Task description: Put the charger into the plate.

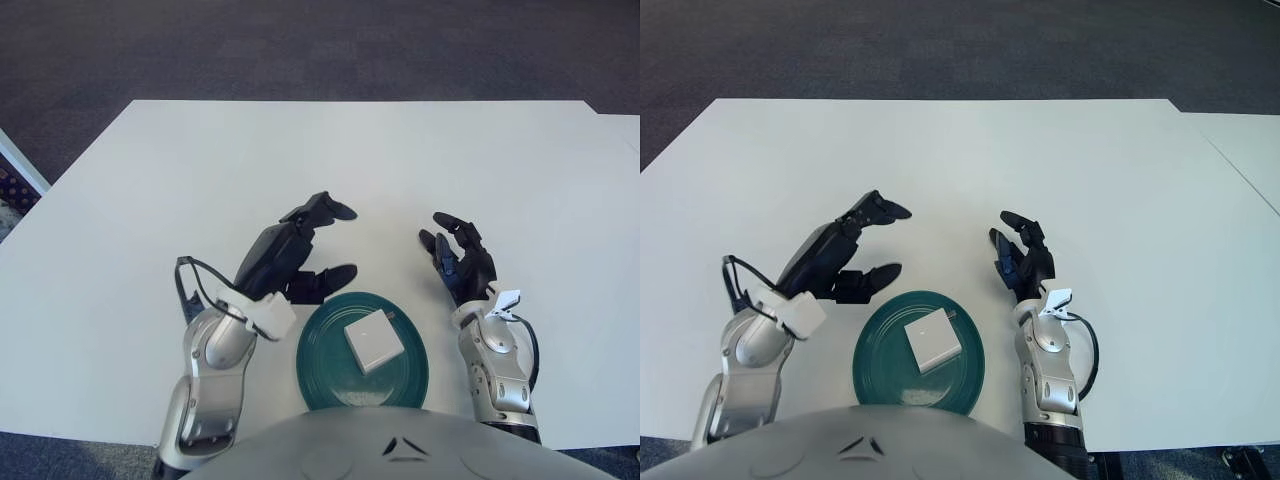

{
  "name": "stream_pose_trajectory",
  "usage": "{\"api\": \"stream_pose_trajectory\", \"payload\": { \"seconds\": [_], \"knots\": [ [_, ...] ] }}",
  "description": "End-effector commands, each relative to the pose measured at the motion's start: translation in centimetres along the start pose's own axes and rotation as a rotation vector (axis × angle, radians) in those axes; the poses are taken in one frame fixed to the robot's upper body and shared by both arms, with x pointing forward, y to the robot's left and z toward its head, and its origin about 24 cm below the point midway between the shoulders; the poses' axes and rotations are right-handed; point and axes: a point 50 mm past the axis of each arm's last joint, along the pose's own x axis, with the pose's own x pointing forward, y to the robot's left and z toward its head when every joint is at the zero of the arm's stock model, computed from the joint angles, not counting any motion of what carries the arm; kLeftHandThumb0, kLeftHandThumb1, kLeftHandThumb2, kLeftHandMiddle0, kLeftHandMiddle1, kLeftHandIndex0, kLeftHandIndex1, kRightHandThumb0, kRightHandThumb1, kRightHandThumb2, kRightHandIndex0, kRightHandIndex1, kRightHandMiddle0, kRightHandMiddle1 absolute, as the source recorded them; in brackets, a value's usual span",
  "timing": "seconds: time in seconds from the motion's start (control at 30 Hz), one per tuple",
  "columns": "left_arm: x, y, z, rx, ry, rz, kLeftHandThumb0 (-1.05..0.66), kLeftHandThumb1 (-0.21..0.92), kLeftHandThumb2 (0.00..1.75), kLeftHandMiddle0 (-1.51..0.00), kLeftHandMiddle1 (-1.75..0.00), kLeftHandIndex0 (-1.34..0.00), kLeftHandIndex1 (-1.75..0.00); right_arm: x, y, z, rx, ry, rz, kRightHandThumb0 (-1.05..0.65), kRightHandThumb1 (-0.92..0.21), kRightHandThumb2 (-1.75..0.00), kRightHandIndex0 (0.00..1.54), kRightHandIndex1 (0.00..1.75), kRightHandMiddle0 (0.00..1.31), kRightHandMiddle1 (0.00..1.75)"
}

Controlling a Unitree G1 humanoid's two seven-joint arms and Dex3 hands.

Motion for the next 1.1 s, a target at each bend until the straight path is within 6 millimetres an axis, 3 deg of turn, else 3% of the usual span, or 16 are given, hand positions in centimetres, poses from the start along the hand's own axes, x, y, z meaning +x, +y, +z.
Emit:
{"api": "stream_pose_trajectory", "payload": {
  "seconds": [0.0, 0.13, 0.37, 0.7, 0.87, 1.07],
  "knots": [
    [-2.1, 0.5, -4.9, -0.908, 0.197, 0.538, -0.95, 0.92, 0.68, -0.42, -0.37, -0.15, -0.88, -0.5, 0.0, 0.6, 0.016, -0.029, 0.009, -0.51, -0.92, -0.48, 0.58, 0.00, 0.13, 0.91],
    [-1.8, 0.9, -5.4, -0.974, 0.212, 0.618, -0.91, 0.92, 0.76, -0.46, -0.34, -0.16, -0.86, -0.7, -0.1, 0.8, 0.015, -0.036, 0.017, -0.51, -0.92, -0.48, 0.57, 0.00, 0.13, 0.84],
    [-2.1, 1.5, -6.8, -0.961, 0.260, 0.604, -0.89, 0.92, 0.83, -0.56, -0.29, -0.20, -0.86, -1.0, -0.1, 0.9, 0.021, -0.039, 0.024, -0.51, -0.92, -0.46, 0.58, 0.00, 0.15, 0.80],
    [-2.2, 1.5, -7.5, -0.736, 0.308, 0.547, -0.89, 0.92, 0.87, -0.63, -0.30, -0.32, -0.91, -1.5, -0.2, 0.9, 0.019, -0.031, 0.026, -0.50, -0.92, -0.45, 0.58, 0.01, 0.16, 0.78],
    [-2.5, 1.5, -7.8, -0.526, 0.334, 0.523, -0.93, 0.92, 0.89, -0.57, -0.28, -0.35, -0.94, -1.7, -0.3, 0.9, 0.019, -0.028, 0.026, -0.49, -0.92, -0.45, 0.59, 0.01, 0.16, 0.78],
    [-2.9, 1.2, -7.9, -0.416, 0.351, 0.508, -0.95, 0.92, 0.92, -0.52, -0.20, -0.33, -0.95, -1.9, -0.6, 0.9, 0.015, -0.025, 0.024, -0.49, -0.92, -0.46, 0.59, 0.01, 0.16, 0.78]
  ]
}}
